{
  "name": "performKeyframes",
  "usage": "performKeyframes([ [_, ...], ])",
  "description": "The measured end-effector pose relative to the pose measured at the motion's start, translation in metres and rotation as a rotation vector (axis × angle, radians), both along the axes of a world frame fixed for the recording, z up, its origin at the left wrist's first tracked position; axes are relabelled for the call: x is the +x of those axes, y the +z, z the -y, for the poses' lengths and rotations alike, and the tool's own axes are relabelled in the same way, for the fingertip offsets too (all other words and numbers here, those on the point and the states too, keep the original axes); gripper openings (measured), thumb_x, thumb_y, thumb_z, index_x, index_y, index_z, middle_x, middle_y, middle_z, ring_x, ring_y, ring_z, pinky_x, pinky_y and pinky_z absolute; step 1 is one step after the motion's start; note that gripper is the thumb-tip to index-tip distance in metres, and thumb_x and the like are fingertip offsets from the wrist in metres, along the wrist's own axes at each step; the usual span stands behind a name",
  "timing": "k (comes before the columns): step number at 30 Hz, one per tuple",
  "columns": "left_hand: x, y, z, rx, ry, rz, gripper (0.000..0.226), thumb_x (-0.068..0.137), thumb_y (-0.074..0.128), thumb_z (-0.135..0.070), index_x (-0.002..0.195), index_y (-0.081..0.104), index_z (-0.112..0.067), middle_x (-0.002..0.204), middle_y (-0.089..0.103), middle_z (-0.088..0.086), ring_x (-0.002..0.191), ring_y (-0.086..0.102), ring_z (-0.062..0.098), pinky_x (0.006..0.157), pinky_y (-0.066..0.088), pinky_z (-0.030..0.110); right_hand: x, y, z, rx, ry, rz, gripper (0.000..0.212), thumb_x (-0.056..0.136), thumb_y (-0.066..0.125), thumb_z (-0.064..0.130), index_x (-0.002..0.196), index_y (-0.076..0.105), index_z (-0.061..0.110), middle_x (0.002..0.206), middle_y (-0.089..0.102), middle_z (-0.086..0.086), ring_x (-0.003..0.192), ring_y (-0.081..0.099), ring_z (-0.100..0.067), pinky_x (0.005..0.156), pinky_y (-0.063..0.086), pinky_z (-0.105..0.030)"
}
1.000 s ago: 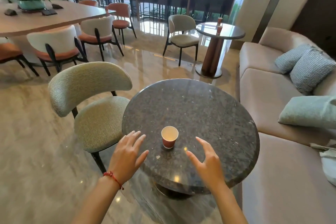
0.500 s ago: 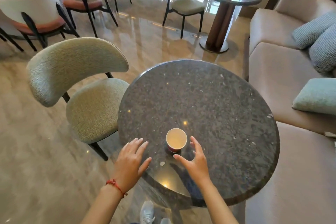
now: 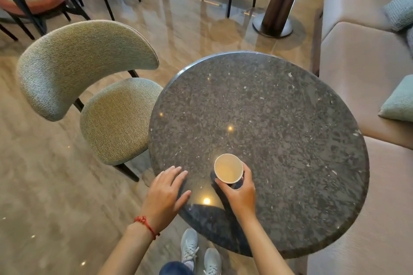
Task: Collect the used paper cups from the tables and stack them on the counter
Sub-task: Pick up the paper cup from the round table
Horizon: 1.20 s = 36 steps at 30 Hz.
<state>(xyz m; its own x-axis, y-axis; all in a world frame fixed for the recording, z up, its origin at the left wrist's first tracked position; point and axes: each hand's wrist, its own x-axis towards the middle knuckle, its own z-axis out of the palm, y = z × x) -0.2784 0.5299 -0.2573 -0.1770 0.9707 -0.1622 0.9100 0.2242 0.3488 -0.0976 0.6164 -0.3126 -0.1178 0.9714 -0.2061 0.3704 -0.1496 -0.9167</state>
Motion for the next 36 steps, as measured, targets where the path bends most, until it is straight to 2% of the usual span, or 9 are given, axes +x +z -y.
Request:
performKeyframes([
  [4,-0.002,0.003,-0.003,0.021,0.001,0.005,0.075,0.094,0.013,-0.052,0.109,0.066,-0.002,0.109,0.067,0.015,0.104,0.064,0.032,0.084,0.052,0.051,-0.003,0.011,-0.003,-0.009,0.038,-0.027,0.07,0.062,0.086,0.029,0.118,0.044,0.038,0.112,0.054,0.023,0.102,0.051,0.014,0.077,0.044,-0.005],
  [7,-0.003,0.007,0.0,0.04,0.032,0.003,0.075,0.094,0.013,-0.053,0.108,0.066,-0.002,0.109,0.067,0.016,0.103,0.064,0.033,0.084,0.051,0.052,-0.001,0.022,-0.003,-0.009,0.104,-0.048,0.067,0.062,0.086,0.028,0.113,0.044,0.04,0.11,0.052,0.026,0.102,0.048,0.019,0.076,0.043,-0.002],
  [15,0.004,0.015,0.041,0.034,0.214,0.003,0.079,0.093,0.011,-0.056,0.111,0.065,-0.001,0.11,0.066,0.018,0.105,0.063,0.034,0.086,0.05,0.051,0.005,0.036,0.006,-0.03,0.314,-0.112,0.064,0.066,0.084,0.026,0.115,0.044,0.037,0.116,0.051,0.023,0.107,0.053,0.0,0.078,0.046,-0.007],
  [20,0.003,0.018,0.084,0.031,0.367,-0.011,0.077,0.094,0.011,-0.054,0.109,0.065,-0.001,0.109,0.067,0.017,0.104,0.063,0.034,0.084,0.051,0.049,-0.011,0.038,0.022,-0.031,0.48,-0.136,0.063,0.066,0.084,0.022,0.113,0.045,0.036,0.116,0.053,0.02,0.109,0.052,-0.001,0.084,0.044,-0.005],
  [28,-0.021,0.02,0.176,0.059,0.637,-0.015,0.076,0.095,0.013,-0.053,0.107,0.066,0.001,0.106,0.067,0.02,0.1,0.064,0.037,0.081,0.051,0.053,-0.069,0.042,0.077,-0.079,0.713,-0.164,0.059,0.066,0.084,0.014,0.109,0.05,0.037,0.11,0.059,0.019,0.102,0.055,0.008,0.08,0.048,-0.011],
  [32,-0.042,0.021,0.228,0.055,0.754,-0.051,0.075,0.096,0.013,-0.052,0.107,0.066,0.0,0.106,0.068,0.019,0.1,0.065,0.036,0.079,0.052,0.05,-0.106,0.043,0.116,-0.079,0.85,-0.129,0.059,0.067,0.083,0.016,0.109,0.049,0.037,0.112,0.059,0.017,0.105,0.054,0.005,0.085,0.049,-0.014],
  [36,-0.074,0.016,0.285,0.055,0.852,-0.07,0.076,0.096,0.013,-0.051,0.104,0.068,0.001,0.103,0.069,0.019,0.097,0.066,0.035,0.078,0.053,0.048,-0.155,0.041,0.163,-0.12,0.933,-0.136,0.057,0.068,0.082,0.012,0.109,0.049,0.035,0.112,0.059,0.013,0.106,0.057,-0.008,0.09,0.048,-0.024],
])
